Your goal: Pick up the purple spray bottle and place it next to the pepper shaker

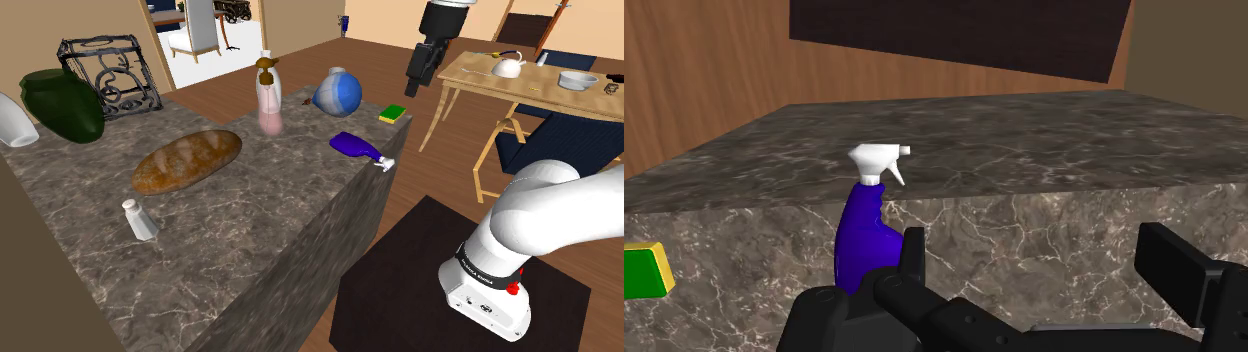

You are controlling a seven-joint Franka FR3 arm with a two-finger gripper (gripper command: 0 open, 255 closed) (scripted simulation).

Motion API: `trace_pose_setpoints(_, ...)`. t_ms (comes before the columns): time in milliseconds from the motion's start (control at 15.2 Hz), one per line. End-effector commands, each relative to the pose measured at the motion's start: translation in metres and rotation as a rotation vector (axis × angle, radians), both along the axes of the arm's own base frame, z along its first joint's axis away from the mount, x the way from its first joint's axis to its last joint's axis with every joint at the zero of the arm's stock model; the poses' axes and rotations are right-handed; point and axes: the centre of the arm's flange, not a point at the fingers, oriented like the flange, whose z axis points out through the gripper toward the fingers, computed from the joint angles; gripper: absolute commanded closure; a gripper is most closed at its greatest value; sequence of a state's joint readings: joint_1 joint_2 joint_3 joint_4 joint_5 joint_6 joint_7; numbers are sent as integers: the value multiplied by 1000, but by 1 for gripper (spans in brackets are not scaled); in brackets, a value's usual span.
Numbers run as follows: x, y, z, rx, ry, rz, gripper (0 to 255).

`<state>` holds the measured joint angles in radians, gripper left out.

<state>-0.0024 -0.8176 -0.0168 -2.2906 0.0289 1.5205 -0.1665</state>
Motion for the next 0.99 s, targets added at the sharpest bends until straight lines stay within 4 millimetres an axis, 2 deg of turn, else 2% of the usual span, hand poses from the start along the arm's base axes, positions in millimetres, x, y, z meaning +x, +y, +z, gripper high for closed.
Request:
trace_pose_setpoints(0, 0, 0, 0, 0, 0, 0, 0)
trace_pose_setpoints(924, 86, -51, -153, -57, 6, 35, 0)
